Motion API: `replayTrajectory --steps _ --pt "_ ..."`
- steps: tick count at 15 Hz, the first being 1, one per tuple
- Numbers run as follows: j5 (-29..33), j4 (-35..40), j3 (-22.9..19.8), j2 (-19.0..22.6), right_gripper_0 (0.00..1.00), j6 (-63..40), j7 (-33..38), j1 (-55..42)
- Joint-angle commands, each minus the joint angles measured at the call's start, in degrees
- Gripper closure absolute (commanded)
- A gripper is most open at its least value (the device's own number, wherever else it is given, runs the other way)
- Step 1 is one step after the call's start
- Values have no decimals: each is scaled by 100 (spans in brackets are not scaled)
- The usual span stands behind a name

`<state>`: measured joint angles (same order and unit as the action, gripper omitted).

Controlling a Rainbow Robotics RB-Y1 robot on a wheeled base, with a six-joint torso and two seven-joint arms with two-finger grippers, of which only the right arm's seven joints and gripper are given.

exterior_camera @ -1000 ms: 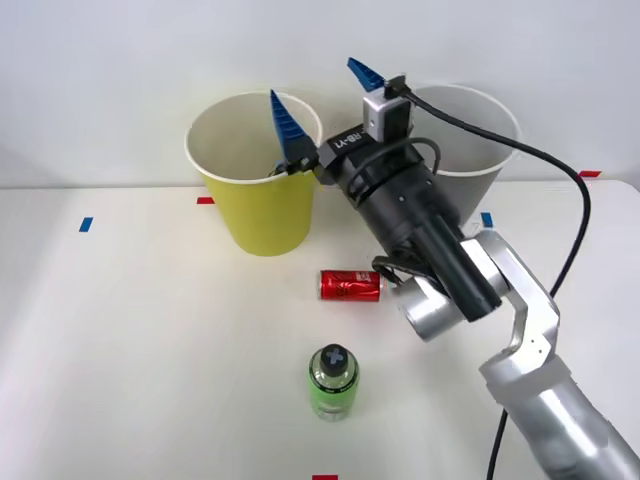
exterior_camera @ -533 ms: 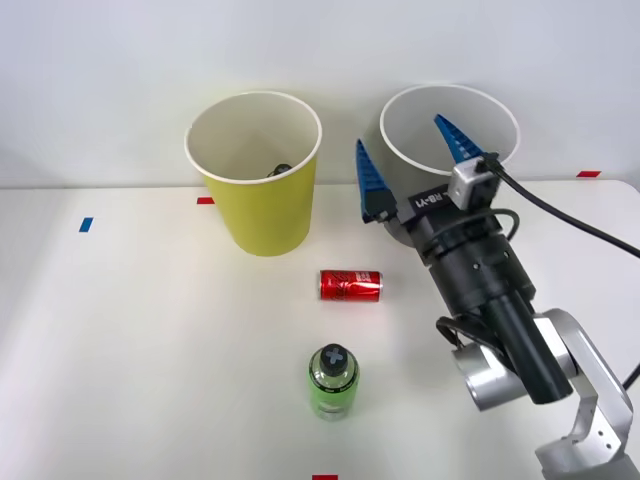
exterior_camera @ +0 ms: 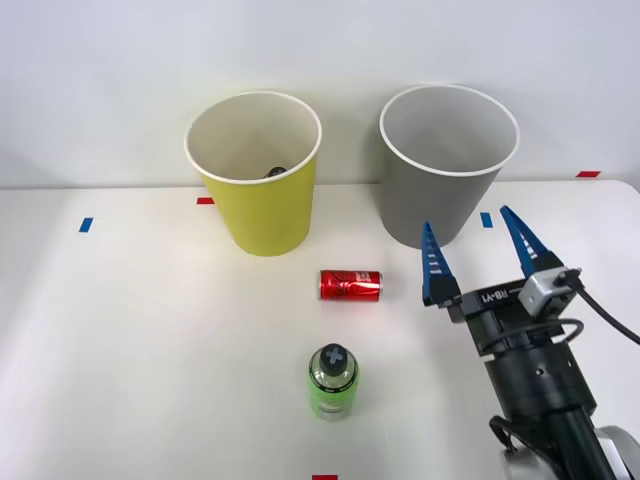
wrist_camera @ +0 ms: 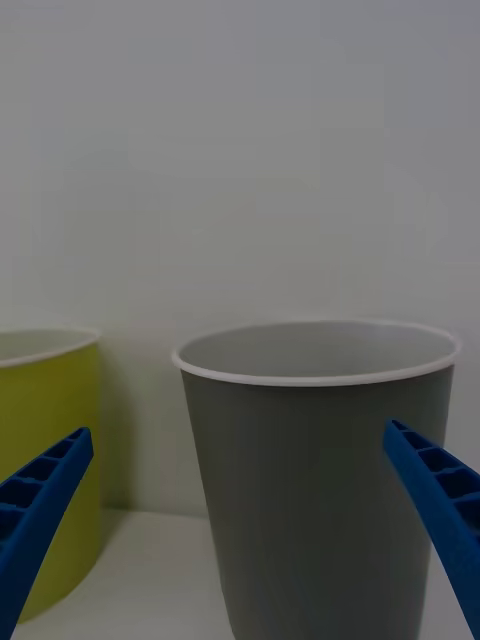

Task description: Put cans in the gray bin, plastic bottles in the light green bin

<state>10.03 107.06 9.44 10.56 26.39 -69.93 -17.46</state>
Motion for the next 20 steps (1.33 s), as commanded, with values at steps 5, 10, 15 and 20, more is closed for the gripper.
replayTrajectory --steps 5,10,15,20 --pt "-326 -1 -92 51 0 261 -20 -917" --pt "-362 -10 -224 -72 0 173 -11 -1339" --pt "-239 -28 -259 -318 0 156 -20 -1497" --pt "16 -19 -294 -705 0 472 6 -2006"
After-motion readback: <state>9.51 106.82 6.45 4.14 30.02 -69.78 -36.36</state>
